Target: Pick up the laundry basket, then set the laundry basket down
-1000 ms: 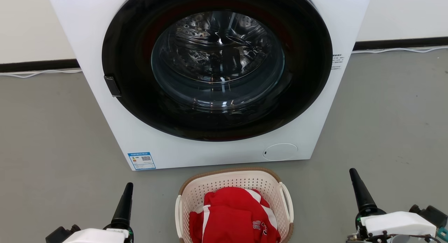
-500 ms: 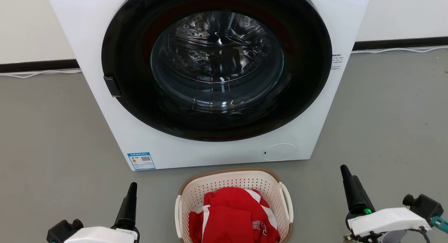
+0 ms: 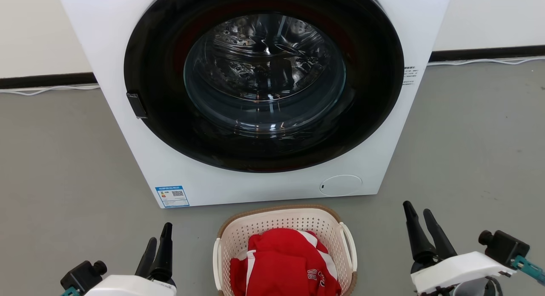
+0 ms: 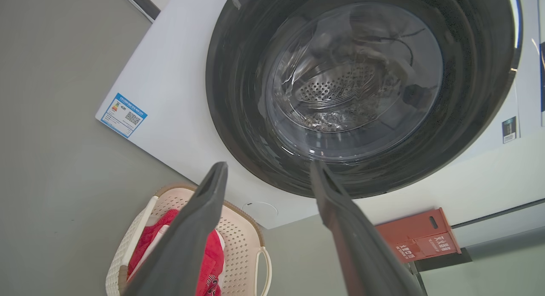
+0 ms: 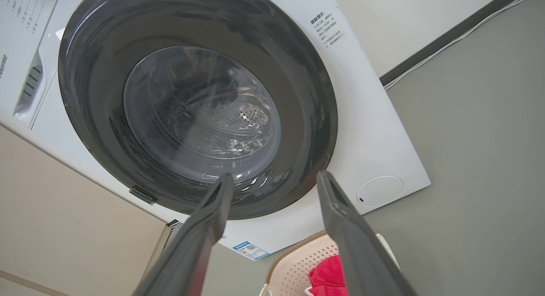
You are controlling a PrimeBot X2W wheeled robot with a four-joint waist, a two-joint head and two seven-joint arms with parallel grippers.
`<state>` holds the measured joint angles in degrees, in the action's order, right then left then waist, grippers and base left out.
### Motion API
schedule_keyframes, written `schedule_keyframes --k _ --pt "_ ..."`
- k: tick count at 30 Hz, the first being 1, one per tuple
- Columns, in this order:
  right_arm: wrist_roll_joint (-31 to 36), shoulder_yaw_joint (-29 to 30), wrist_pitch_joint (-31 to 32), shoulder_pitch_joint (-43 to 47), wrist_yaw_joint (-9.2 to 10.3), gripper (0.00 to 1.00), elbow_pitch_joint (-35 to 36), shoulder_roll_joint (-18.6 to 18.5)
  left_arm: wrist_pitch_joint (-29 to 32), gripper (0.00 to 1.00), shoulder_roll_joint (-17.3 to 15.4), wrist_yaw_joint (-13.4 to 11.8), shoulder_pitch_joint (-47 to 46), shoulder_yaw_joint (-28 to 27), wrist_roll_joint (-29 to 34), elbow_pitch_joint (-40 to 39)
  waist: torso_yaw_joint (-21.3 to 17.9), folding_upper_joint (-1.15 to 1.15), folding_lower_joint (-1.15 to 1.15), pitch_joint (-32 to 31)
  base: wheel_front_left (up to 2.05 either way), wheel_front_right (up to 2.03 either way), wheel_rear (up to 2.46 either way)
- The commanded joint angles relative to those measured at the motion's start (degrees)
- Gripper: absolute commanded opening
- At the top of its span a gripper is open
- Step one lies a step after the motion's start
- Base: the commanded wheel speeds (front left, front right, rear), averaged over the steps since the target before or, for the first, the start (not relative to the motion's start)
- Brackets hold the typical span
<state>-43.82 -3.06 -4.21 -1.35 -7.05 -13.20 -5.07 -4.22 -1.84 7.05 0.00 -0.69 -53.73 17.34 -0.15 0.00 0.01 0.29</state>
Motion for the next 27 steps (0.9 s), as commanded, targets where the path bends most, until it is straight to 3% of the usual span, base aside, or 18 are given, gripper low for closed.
schedule_keyframes --k 1,27 --pt "2.22 -1.16 -1.01 -2.61 -0.23 1.00 2.07 -0.80 -0.92 1.00 -0.49 0.23 -2.32 -0.82 2.00 -1.38 0.03 0.00 0.00 0.00 0.00 0.00 0.00" --pt "20.19 -2.13 -5.18 -2.35 -0.32 1.00 0.79 -0.80 -5.12 1.00 -0.98 0.32 -2.63 -1.52 21.89 -2.44 -0.21 0.00 0.00 -0.02 0.00 0.00 0.00"
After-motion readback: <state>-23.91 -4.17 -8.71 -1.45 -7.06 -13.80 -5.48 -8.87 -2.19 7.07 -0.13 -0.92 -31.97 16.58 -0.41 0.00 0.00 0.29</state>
